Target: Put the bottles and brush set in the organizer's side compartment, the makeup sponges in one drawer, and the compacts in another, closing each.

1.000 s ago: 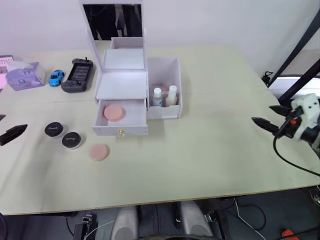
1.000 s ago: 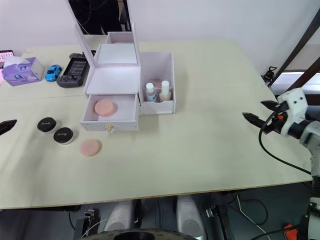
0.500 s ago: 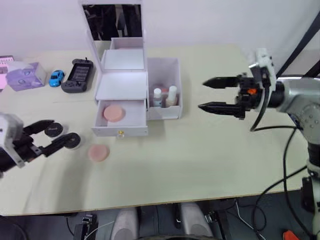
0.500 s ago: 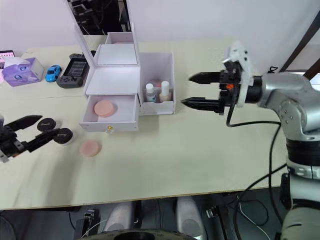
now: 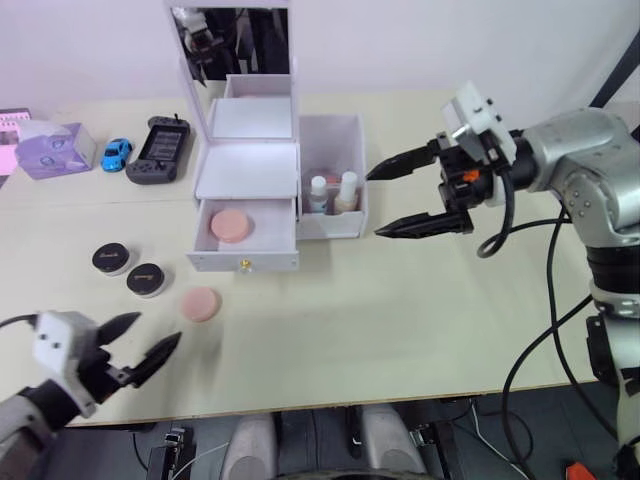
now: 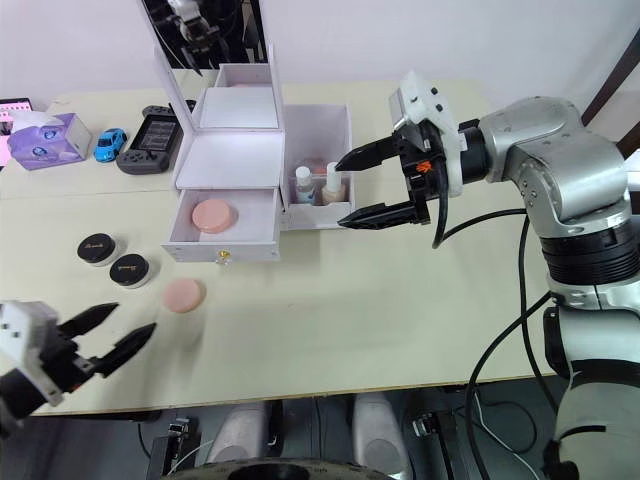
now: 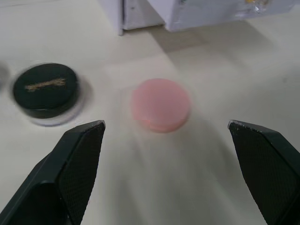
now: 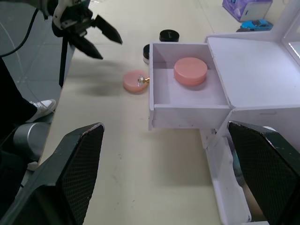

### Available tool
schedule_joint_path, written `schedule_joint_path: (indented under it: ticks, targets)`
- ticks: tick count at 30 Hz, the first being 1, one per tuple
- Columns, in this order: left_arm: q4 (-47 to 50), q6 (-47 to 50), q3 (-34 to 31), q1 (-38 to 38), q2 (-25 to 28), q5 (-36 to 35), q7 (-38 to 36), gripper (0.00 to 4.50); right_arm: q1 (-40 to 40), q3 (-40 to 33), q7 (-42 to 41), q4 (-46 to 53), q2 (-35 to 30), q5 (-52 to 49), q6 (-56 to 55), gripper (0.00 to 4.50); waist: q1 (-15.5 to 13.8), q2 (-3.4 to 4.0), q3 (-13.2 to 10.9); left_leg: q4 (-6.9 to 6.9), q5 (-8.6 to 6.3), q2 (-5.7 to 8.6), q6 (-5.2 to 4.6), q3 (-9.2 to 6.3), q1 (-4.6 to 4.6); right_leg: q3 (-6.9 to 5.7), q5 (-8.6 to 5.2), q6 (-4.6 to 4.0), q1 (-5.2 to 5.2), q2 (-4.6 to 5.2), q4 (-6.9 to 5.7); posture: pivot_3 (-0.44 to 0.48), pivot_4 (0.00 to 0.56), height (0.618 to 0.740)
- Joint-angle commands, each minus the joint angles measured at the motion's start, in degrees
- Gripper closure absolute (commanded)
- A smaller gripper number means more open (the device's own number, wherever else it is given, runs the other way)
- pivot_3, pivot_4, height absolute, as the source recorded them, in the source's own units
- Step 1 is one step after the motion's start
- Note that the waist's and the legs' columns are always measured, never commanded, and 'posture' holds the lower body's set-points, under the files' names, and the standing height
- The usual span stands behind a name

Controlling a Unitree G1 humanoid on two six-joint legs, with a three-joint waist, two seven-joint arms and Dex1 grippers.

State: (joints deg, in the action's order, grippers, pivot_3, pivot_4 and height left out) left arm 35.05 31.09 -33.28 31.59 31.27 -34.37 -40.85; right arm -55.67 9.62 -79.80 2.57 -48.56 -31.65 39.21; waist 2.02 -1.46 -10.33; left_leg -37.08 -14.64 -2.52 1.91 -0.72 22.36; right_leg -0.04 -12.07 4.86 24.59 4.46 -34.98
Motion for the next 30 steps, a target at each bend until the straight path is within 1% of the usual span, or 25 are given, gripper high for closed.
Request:
schedule_joint_path:
  ticks: [1, 4, 6, 11, 14, 16, 18, 21, 23, 26, 27, 29, 30]
  targets:
    - [0.35, -0.36, 3.90, -1.86, 0.44, 3.85, 3.75, 0.08, -0.39, -2.72, 0.23, 2.37, -1.44, -0.08, 0.15, 0.00, 0.03, 0.00, 0.00, 0.01, 0.00, 0.00, 0.00, 0.00, 0.00, 0.00, 0.01, -0.01, 0.00, -0.01, -0.01, 0.000, 0.150, 0.740]
    - [-2.12, -0.58, 7.77, -3.95, 0.62, 7.56, 6.23, 0.08, 0.73, -3.81, 0.65, 4.14, -2.99, -0.33, 1.13, 0.00, -0.03, 0.01, 0.00, 0.04, 0.00, -0.01, 0.00, 0.00, 0.00, 0.00, 0.03, -0.05, 0.02, -0.02, -0.02, 0.000, 0.150, 0.740]
    - [-3.41, -0.42, 9.50, -6.04, 0.14, 8.61, 7.71, 0.08, 1.41, -4.46, 1.16, 5.12, -3.82, -0.54, 1.78, 0.00, -0.02, 0.00, 0.00, 0.07, 0.00, 0.00, -0.01, 0.02, 0.01, 0.00, 0.06, -0.09, 0.02, -0.01, 0.00, 0.000, 0.150, 0.740]
    - [-6.28, 1.60, 17.10, -13.18, -0.68, 13.07, 12.53, 0.08, 2.09, -5.53, 2.57, 7.46, -5.30, -1.08, 3.92, 0.00, -0.30, 0.01, 0.00, 0.04, 0.00, -0.01, -0.01, 0.00, 0.00, -0.01, 0.06, -0.08, 0.02, -0.04, -0.03, 0.000, 0.150, 0.740]
    - [-7.00, 3.34, 18.54, -15.61, -0.91, 13.02, 13.49, 0.08, 1.71, -5.79, 3.63, 8.27, -5.52, -1.17, 5.36, 0.00, -0.60, 0.00, 0.02, 0.01, 0.00, -0.01, -0.01, 0.00, -0.03, 0.00, 0.06, -0.09, -0.01, -0.03, -0.05, 0.000, 0.150, 0.740]
    - [-6.91, 3.76, 20.00, -15.07, 0.28, 13.95, 12.89, 0.08, 2.04, -5.90, 4.40, 9.16, -6.11, -1.33, 6.86, 0.00, -0.93, 0.01, 0.02, 0.02, 0.00, -0.01, -0.01, 0.01, -0.04, 0.00, 0.06, -0.09, 0.00, -0.03, -0.06, 0.000, 0.150, 0.740]
    - [-6.84, 4.20, 20.05, -14.42, 0.56, 14.16, 13.09, 0.08, 2.51, -6.31, 5.57, 9.92, -6.43, -1.49, 8.23, 0.00, -1.11, 0.01, 0.02, 0.06, 0.00, -0.01, -0.01, 0.00, -0.04, 0.00, 0.07, -0.10, 0.01, -0.03, -0.06, 0.000, 0.150, 0.740]
    - [-7.05, 4.57, 19.84, -14.41, 0.65, 13.83, 12.87, 0.86, 3.09, -6.85, 6.68, 10.98, -6.68, -1.97, 9.56, 0.00, -1.12, 0.02, 0.03, 0.09, 0.00, -0.01, -0.01, 0.02, -0.02, 0.00, 0.06, -0.10, 0.03, -0.02, -0.02, 0.000, 0.150, 0.740]
    - [-7.28, 4.72, 19.98, -14.83, 0.85, 13.91, 12.71, 1.77, 3.46, -7.06, 7.15, 11.56, -6.81, -2.32, 10.11, 0.00, -1.17, 0.02, 0.03, 0.09, 0.00, -0.01, -0.01, 0.02, -0.02, 0.00, 0.06, -0.10, 0.02, -0.01, 0.00, 0.000, 0.150, 0.740]
    - [-7.48, 4.95, 19.50, -15.98, 0.83, 13.54, 12.80, 1.83, 3.47, -7.04, 7.41, 11.55, -6.85, -2.39, 10.23, 0.00, -1.16, 0.02, 0.03, 0.07, 0.00, -0.01, -0.01, 0.02, -0.02, 0.00, 0.02, -0.03, 0.02, -0.01, 0.00, 0.000, 0.150, 0.740]
    - [-7.74, 4.18, 18.29, -16.30, 0.53, 13.46, 13.19, 1.83, 3.31, -6.94, 7.41, 11.27, -6.85, -2.33, 10.09, 0.00, -1.17, 0.03, 0.03, 0.07, 0.00, -0.01, -0.01, 0.02, -0.02, 0.00, 0.01, -0.02, 0.02, -0.01, 0.00, 0.000, 0.150, 0.740]
    - [-8.80, -0.09, 14.32, -17.40, -1.62, 14.27, 16.20, 1.83, 3.12, -6.92, 7.24, 10.82, -6.86, -2.39, 9.75, 0.00, -1.12, 0.02, 0.02, 0.07, 0.00, -0.01, -0.01, 0.02, -0.02, -0.01, 0.00, 0.00, 0.02, -0.01, 0.00, 0.000, 0.150, 0.740]
    - [-9.08, -1.24, 11.35, -18.24, -3.84, 14.07, 19.37, 1.83, 3.05, -6.91, 7.16, 10.68, -6.83, -2.44, 9.63, 0.00, -1.08, 0.00, 0.01, 0.06, 0.00, -0.01, -0.01, 0.02, -0.02, -0.01, 0.00, 0.01, 0.02, -0.01, 0.00, 0.000, 0.150, 0.740]
